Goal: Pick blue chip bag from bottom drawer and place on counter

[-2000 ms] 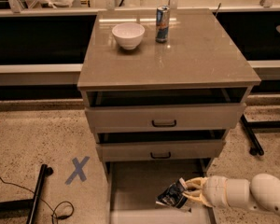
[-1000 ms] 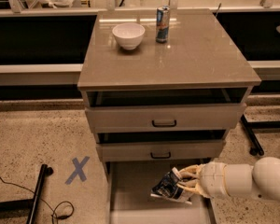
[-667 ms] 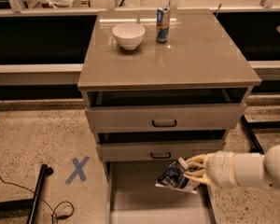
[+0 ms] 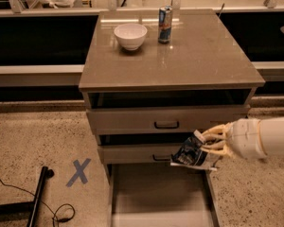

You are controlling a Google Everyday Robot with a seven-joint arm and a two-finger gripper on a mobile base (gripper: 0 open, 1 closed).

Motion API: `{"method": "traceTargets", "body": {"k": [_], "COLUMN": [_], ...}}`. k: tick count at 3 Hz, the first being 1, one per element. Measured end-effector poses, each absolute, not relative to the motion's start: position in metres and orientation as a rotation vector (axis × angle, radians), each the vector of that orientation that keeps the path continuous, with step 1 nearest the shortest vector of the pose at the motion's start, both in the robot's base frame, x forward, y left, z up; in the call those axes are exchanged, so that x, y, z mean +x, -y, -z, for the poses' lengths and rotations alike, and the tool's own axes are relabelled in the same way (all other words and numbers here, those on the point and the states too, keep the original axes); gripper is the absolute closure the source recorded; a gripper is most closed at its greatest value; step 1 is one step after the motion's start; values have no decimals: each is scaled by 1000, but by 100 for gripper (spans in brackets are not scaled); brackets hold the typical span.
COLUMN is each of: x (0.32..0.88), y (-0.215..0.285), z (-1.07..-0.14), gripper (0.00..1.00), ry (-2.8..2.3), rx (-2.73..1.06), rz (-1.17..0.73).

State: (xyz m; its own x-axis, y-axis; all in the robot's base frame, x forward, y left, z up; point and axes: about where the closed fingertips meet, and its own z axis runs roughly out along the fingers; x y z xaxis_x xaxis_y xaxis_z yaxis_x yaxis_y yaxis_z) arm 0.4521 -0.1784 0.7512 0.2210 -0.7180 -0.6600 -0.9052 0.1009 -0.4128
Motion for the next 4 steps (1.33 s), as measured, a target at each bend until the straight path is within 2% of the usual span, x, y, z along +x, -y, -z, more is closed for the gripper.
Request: {"method": "traceTargets", "body": {"k": [3,4], "x": [561,604], "y": [175,180], "z": [-900,-912], "gripper": [100,100], "ry": [-1460,-1534], "rx": [-1839,-1874], "rz": [-207,-201]}}
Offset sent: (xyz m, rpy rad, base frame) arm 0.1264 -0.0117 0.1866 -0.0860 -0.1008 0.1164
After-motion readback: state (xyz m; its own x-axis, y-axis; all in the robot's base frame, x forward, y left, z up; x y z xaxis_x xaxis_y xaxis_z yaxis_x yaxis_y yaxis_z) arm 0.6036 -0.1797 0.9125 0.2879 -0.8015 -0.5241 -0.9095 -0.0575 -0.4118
